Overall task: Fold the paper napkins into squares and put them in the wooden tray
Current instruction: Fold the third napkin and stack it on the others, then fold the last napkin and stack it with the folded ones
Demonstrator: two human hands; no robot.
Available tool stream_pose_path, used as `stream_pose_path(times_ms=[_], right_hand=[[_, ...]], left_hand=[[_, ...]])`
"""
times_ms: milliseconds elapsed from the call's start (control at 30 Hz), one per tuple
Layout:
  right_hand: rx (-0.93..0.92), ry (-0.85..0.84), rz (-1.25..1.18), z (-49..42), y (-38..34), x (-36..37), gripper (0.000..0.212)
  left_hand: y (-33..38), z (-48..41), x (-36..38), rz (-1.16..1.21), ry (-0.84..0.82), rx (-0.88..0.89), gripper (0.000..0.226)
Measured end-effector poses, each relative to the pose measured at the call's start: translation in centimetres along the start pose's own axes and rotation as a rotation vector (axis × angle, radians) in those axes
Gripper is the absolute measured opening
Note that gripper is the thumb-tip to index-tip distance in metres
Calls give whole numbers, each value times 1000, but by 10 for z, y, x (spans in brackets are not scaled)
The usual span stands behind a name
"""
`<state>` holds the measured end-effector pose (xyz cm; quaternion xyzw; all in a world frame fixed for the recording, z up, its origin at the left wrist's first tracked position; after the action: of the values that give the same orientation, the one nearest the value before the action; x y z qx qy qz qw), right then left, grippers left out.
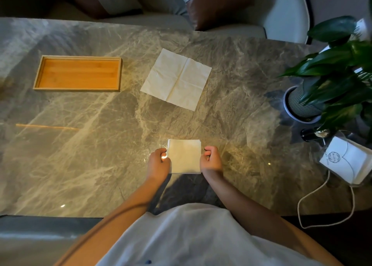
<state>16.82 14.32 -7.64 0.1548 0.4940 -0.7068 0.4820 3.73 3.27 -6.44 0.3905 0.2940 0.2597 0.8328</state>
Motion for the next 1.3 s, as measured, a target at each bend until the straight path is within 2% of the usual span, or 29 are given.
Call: stream_pose_path(times_ms=[200,367,467,567,700,833,1000,1100,1233,1300], right_hand=[[-57,-45,-5,4,-3,5,28],[-27,-97,-12,2,0,2,26],[-54,-47,-16,-6,-2,-4,22],[-127,-12,30,-21,-10,-14,21],[-333,-50,160,-42,-40,-27,31],[-492,-114,337,-65,-81,-30,40],[-531,-73,486,-90,-109,-25,48],[-515,-66,536,-103,-109,-21,53],[-523,-59,580,-117,-98,-22,54],[-569,-30,587,-121,-91,-24,54]], left_hand=[[2,1,5,-7,-38,23,35],[2,-1,5,-1,-31,33,36],[5,-13,-3,-13,22,44,37],[16,-36,-15,-29,27,100,34],[46,-73,-27,-52,-23,169,36],[79,-106,-27,-240,-107,290,52],[106,-140,-25,-610,-143,461,62],[109,-156,-26,-710,-130,438,69],[101,-165,-32,-705,-78,310,71],[95,-162,-37,-724,-46,347,68]])
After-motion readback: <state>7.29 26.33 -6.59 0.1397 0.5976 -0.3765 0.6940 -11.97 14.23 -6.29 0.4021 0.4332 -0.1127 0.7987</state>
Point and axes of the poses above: each hand's wrist, its own z-axis away from the middle knuckle, its own x-axis out of the palm, y = z × x, the point moved 1 cm from there along -z, towards the middle knuckle, and after that the axes turned 14 degrees about z, right-handed, at the moved point
